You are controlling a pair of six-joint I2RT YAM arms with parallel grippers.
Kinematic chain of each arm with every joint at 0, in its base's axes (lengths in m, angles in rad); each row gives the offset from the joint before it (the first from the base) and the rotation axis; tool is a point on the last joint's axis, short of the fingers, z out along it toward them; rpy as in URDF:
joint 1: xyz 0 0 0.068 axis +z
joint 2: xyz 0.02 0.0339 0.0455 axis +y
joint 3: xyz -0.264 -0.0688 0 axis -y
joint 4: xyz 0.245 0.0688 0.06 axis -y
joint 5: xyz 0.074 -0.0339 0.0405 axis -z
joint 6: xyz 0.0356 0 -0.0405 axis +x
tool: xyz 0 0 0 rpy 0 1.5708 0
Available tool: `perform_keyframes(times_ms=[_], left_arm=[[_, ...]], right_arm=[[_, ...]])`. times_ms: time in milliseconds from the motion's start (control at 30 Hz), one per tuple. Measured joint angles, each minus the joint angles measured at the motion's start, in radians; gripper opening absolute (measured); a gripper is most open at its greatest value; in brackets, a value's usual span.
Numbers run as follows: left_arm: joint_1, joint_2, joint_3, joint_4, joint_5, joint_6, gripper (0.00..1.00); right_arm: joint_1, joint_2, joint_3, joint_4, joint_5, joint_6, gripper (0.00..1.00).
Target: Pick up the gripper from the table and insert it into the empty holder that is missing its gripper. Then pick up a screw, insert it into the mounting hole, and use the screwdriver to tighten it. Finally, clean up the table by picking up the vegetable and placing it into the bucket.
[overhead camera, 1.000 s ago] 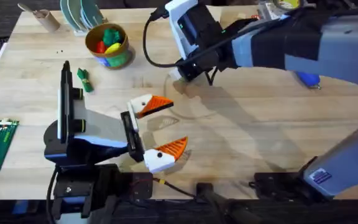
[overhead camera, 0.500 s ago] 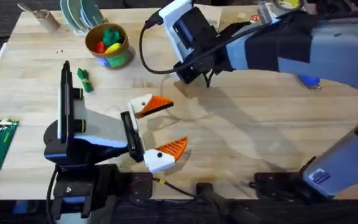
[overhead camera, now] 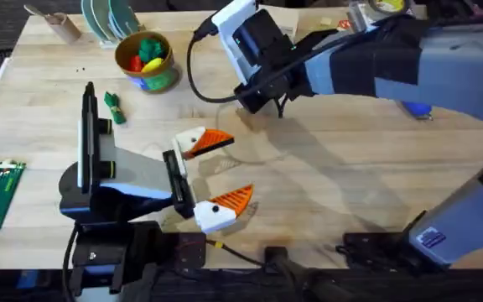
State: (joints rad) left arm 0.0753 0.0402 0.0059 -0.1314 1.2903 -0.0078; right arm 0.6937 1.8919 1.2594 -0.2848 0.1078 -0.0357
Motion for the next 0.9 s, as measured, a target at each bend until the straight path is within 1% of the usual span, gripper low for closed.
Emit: perform_keyframes(times_ms=[133,167,500,733,900], left_arm=[[0.000,0.000,0.000,0.000,0.000,0.000,0.993],[0.000,0.000,0.000,0.000,0.000,0.000,0.993],[0.000,0.000,0.000,0.000,0.000,0.000,0.993],[0.000,0.000,0.000,0.000,0.000,0.000,0.994],[0.000,0.000,0.000,0.000,0.000,0.000,0.993]], right_arm=[[0.000,0.000,0.000,0.001,0.001,-0.003,0.020],[0.000,0.000,0.000,0.000,0.001,-0.004,0.015],[0.000,0.000,0.010,-0.015,0.001,-0.014,0.017],[0.000,0.000,0.078,-0.090,0.001,-0.040,0.016],[0.000,0.000,0.121,-0.115,0.006,-0.048,0.016]])
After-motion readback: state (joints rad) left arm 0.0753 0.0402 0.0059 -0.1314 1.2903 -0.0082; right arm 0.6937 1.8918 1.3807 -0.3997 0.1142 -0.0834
